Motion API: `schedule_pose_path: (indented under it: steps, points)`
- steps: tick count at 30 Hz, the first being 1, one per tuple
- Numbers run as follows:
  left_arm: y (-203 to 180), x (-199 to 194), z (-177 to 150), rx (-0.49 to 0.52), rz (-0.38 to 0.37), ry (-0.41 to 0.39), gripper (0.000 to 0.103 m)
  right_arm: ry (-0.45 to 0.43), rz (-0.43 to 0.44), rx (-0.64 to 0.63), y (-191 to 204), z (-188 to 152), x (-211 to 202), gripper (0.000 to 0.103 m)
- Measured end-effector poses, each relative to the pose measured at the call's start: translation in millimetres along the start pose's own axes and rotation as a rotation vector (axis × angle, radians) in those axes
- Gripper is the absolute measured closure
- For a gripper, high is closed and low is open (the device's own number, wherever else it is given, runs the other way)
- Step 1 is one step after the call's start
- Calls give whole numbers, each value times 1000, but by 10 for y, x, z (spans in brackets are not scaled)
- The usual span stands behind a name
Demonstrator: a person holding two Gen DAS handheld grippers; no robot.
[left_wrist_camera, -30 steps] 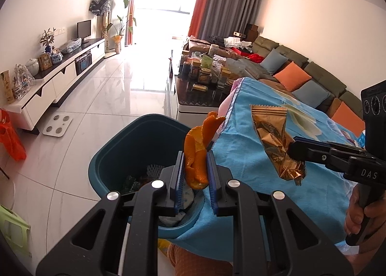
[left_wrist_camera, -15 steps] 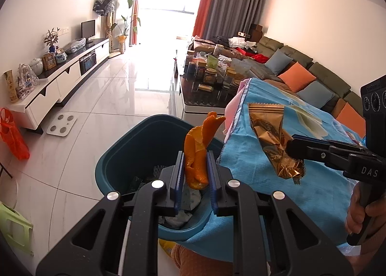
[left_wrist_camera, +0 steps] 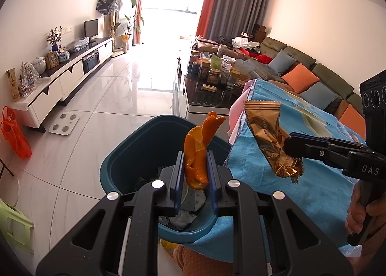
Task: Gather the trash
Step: 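Hold the peel and wrapper above the teal bin opening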
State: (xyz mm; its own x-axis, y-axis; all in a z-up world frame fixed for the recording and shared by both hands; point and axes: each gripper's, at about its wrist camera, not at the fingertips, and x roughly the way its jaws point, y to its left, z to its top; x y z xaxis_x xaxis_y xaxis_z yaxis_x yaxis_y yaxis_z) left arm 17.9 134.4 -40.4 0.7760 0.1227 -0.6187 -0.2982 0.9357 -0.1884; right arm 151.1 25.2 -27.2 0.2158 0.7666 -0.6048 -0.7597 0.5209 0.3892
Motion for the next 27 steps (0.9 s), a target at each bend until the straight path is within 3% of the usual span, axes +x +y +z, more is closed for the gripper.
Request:
schedule_pose_path:
  steps: [27]
  points:
    - [56,149,-3,-27,38,15,85,37,8,11,-10,121,274,87]
